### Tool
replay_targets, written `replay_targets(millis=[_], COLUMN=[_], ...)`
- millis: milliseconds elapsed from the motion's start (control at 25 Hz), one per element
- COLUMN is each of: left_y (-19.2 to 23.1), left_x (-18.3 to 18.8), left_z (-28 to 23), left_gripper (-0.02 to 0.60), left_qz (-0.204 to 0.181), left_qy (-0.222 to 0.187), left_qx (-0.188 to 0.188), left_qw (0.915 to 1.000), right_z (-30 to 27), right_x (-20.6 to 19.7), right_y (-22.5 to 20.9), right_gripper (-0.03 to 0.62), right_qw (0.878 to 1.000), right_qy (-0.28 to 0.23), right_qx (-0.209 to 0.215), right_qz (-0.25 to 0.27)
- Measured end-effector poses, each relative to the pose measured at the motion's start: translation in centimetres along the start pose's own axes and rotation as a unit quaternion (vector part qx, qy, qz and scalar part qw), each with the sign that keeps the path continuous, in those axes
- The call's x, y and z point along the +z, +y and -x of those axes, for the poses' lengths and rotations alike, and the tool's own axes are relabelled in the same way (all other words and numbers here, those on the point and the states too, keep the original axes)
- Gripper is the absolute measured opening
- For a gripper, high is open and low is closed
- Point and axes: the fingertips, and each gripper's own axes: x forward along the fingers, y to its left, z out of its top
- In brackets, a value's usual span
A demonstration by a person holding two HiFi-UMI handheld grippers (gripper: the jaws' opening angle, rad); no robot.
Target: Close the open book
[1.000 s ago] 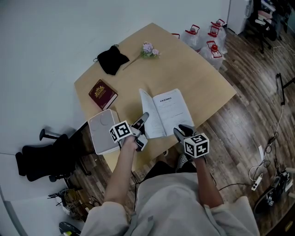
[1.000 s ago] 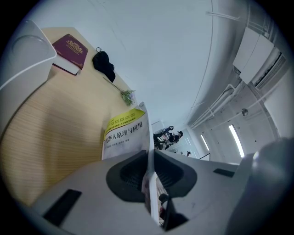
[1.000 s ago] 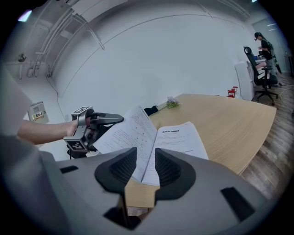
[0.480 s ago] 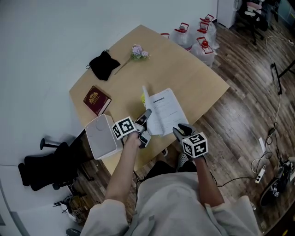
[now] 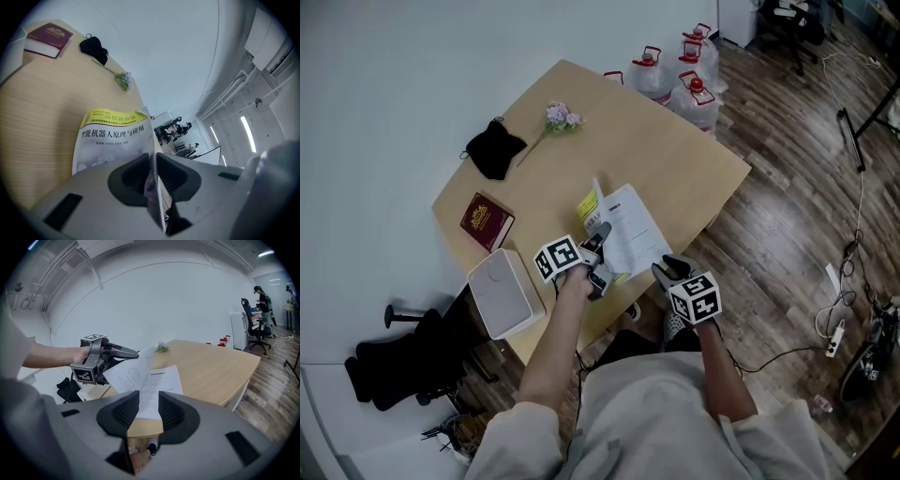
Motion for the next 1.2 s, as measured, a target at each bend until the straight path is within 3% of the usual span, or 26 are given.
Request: replay_targets(millis=[640,1200], left_y=[3.4,4.0], left_x=[-4.4,-6.4], left_z=[-8.6,-11.4], left_gripper=[0.057,0.103], left_qz=[0.006,-0.013], left_qy=[0.059,0.084], left_qx=[0.074,0.111], left_qw=[0.9955,0.9902], right_z=[5.2,5.4], right_x=[-3.1,-3.5], right_y=[-6.4,-5.8], right_gripper=[0.137,0.143], right_qw=[0.995,0.996], right_qy=[-0.004,0.008], right_qx=[-0.078,-0.081], right_qz=[-0.057,-0.044])
